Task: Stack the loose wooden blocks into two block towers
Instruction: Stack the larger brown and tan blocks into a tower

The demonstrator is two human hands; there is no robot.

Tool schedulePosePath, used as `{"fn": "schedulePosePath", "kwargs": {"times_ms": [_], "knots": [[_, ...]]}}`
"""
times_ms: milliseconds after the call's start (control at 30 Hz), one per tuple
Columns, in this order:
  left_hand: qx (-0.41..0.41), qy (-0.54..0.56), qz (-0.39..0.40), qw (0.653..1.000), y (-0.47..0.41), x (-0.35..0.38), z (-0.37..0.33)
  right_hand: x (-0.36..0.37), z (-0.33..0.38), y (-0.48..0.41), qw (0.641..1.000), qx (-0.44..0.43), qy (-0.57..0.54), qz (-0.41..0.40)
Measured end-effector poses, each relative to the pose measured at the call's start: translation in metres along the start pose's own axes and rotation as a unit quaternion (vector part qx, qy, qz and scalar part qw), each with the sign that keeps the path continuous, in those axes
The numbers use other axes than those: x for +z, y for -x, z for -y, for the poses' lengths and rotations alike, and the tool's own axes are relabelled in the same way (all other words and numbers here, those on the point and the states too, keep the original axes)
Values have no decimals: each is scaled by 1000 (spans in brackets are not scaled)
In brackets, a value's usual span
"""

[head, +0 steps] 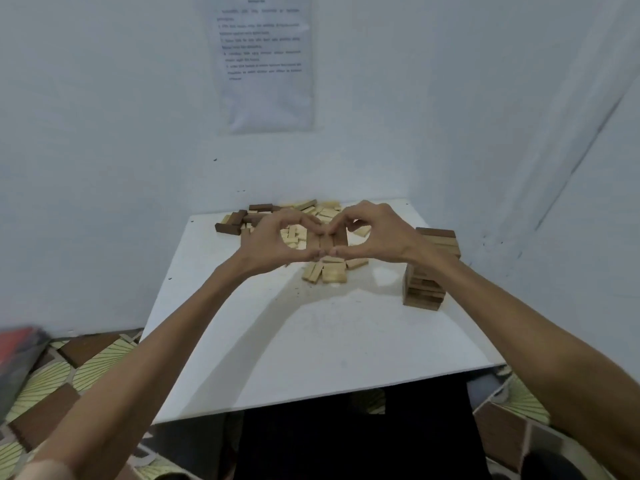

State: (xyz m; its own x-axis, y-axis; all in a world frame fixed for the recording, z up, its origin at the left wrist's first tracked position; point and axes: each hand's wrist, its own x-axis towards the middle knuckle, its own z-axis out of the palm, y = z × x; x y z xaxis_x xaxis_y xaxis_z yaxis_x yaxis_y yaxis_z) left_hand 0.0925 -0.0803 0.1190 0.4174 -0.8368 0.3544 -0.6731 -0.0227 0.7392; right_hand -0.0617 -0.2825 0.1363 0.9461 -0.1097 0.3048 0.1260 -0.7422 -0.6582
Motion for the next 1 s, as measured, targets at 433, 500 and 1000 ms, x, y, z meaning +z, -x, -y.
{"fn": "schedulePosePath", "kwargs": {"times_ms": [433, 500, 1000], "knots": [[28, -2, 51, 998, -76, 80, -51, -91, -44, 60, 993, 91, 45, -63], [32, 5, 53, 998, -83, 94, -55, -99, -52, 70, 992, 95, 45, -69], [14, 15, 77, 997, -98, 140, -61, -117, -87, 104, 990, 117, 40, -75]]}}
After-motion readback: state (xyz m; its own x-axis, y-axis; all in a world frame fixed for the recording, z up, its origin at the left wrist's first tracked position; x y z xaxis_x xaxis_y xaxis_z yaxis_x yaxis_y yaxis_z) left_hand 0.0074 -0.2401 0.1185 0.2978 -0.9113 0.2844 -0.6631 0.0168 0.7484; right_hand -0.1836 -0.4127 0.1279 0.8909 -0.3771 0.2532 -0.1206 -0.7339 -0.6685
